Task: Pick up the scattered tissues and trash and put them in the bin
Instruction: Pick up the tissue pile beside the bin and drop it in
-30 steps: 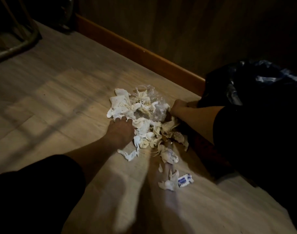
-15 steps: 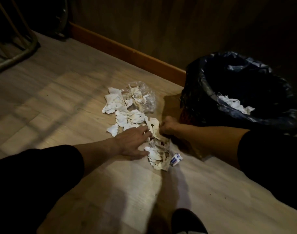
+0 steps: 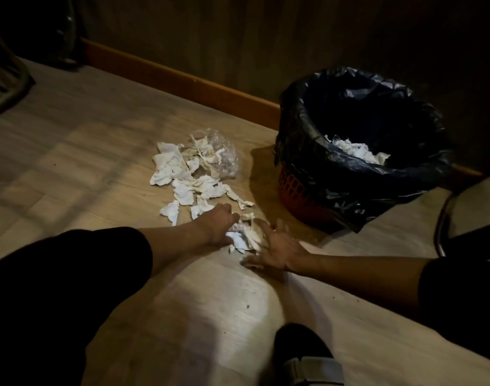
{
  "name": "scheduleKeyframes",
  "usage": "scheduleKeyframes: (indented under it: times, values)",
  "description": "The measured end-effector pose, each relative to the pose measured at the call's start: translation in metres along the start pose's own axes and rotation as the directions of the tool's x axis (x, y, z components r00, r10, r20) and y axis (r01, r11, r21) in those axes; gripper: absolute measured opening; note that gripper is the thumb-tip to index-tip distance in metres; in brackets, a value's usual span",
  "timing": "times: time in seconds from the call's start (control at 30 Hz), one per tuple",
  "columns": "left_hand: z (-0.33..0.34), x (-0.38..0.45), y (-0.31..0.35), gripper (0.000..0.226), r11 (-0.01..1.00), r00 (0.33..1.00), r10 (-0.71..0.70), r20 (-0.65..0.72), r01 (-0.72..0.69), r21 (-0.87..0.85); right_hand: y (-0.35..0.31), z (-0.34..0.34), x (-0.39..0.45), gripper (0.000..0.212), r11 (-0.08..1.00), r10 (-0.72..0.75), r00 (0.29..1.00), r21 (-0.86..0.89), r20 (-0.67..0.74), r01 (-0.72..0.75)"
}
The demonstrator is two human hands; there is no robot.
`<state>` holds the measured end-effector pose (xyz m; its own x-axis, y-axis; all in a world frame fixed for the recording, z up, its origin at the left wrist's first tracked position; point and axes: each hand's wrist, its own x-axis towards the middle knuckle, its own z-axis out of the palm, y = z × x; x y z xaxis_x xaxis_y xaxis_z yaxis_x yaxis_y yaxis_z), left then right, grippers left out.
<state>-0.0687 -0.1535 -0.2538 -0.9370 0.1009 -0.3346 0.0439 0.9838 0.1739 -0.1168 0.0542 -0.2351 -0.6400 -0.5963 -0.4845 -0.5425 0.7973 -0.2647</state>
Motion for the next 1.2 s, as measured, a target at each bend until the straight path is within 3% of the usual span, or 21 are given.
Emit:
scheduleKeyframes:
  times: [0.1,0.2,0.3,0.4,0.53,0.7,0.83,0.93,1.07,1.2]
  values:
    - [-0.008,-0.003,-0.006,0.039,0.993,1.0,-0.018,-0.009,0.017,-0.12,0.004,0.005,0.003,0.076,0.99,-0.088,0.996,-0.111,0.023,0.09]
    - [-0.013,-0.01,-0.018,0.029,0.972,0.996,-0.051,-0.073,0.033,-0.231,0.008,0.005,0.016,0.05,0.993,-0.107,0.994,-0.058,-0.019,0.106]
    - [-0.018,-0.021,-0.031,0.026,0.955,0.983,-0.11,-0.146,0.063,-0.291,0.009,-0.009,0.03,0.042,0.995,-0.091,0.996,-0.031,-0.019,0.091]
    - [-0.019,-0.033,-0.048,0.027,0.933,0.965,-0.198,-0.175,0.13,-0.337,0.004,-0.024,0.041,0.036,0.997,-0.078,0.988,-0.008,-0.13,0.078]
    - [-0.015,-0.05,-0.07,0.031,0.872,0.9,-0.354,-0.253,0.22,-0.438,-0.013,-0.036,0.064,0.035,0.995,-0.076,0.966,0.045,-0.247,0.09]
    - [-0.004,-0.065,-0.082,0.038,0.865,0.903,-0.395,-0.166,0.306,-0.397,-0.04,-0.044,0.095,0.035,0.99,-0.083,0.955,0.086,-0.284,0.112]
    - [0.004,-0.075,-0.081,0.078,0.884,0.925,-0.378,0.045,0.374,-0.28,-0.049,-0.04,0.11,0.032,0.995,-0.079,0.968,0.042,-0.239,0.092]
    - [0.009,-0.078,-0.08,0.093,0.914,0.937,-0.341,0.076,0.35,-0.205,-0.047,-0.033,0.112,0.049,0.994,-0.058,0.984,-0.099,-0.17,0.042]
    - [0.012,-0.072,-0.077,0.075,0.951,0.956,-0.288,0.059,0.292,-0.099,-0.039,-0.026,0.109,0.046,0.979,-0.068,0.991,-0.199,-0.114,0.045]
    - [0.006,-0.066,-0.077,0.04,0.959,0.968,-0.25,0.017,0.25,-0.133,-0.034,-0.031,0.093,0.051,0.985,-0.041,0.997,-0.167,-0.058,0.031]
